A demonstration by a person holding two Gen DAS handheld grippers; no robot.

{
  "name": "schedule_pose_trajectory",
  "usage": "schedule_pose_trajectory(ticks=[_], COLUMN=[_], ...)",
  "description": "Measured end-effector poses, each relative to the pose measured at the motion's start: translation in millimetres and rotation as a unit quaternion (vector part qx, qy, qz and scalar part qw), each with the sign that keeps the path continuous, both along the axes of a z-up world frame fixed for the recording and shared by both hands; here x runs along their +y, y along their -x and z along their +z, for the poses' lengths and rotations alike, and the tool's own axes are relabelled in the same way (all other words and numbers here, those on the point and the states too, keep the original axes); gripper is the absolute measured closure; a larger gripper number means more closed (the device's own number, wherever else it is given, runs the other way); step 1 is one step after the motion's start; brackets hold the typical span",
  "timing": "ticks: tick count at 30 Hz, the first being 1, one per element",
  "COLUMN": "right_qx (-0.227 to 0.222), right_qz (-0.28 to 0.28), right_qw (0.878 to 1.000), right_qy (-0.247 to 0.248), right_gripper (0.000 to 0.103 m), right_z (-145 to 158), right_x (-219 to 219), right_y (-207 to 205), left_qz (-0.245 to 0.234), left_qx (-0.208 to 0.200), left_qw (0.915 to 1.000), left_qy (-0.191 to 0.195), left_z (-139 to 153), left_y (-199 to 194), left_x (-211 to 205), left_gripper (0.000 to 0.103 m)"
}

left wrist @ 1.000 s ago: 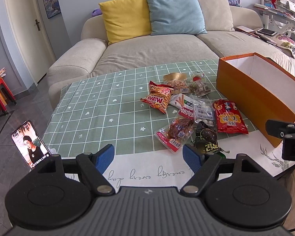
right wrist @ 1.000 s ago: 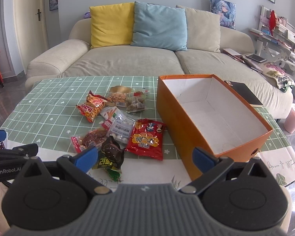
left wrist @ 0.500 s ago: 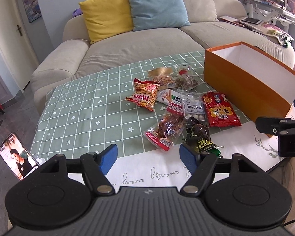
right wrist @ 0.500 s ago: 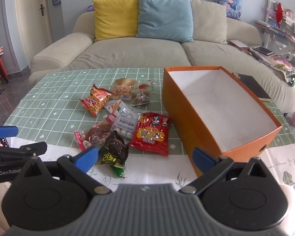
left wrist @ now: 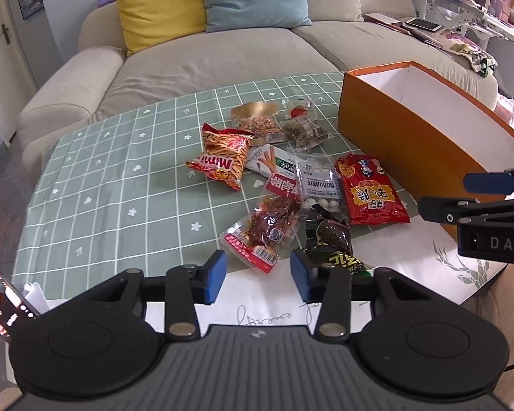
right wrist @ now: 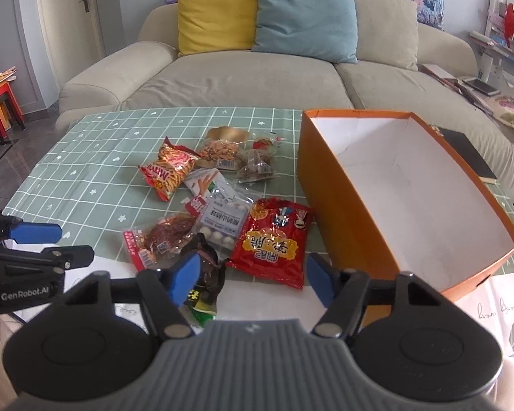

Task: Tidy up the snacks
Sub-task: 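Grasp the dark brown snack bag with left tool while right tool grasps the red cartoon bag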

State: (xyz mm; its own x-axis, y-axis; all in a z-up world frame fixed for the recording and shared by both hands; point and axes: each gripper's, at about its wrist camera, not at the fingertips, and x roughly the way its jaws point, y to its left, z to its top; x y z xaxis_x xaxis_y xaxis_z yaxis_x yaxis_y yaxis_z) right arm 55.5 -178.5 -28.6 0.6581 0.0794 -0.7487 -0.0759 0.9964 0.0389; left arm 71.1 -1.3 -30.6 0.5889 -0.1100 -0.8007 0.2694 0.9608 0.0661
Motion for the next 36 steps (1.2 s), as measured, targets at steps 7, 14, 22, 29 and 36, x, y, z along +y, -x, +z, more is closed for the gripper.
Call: schedule_pose_trajectory(ticks=[7,14,22,29,36], right_qx=[0.019,0.042,0.068,0.078,0.078], right_qz=[-0.013,-0.028,-0.028,-0.017,-0.009], right_qw=[1.0,0.999,0.997,0.996,0.995], right_qy=[0.001,-0.013,-0.016,-0.049,-0.068], right_gripper=[0.037,0.027,0.026,0.032,0.03], right_z=[-20,-46,-78,-93,-100], right_x=[-6,-16,-20,-29,-29], right_y=[-22,-43,-68,-87,-93], left_qz=[0.005,-0.008,-0.044,-0.072,-0.077], left_qx=[0.023,0.038,0.082,0.102,0.11], left_qw=[0.9997,0.9989,0.9921,0.9871,0.9865], left_qy=[0.004,0.025,0.085,0.1,0.094], left_z=[-14,-33,-61,-81,-96], left_y=[-21,-37,-59,-77,-85], left_x=[-3,-7,-22,-43,-52], left_gripper=[0.06,0.03,0.029,0.041,0.044])
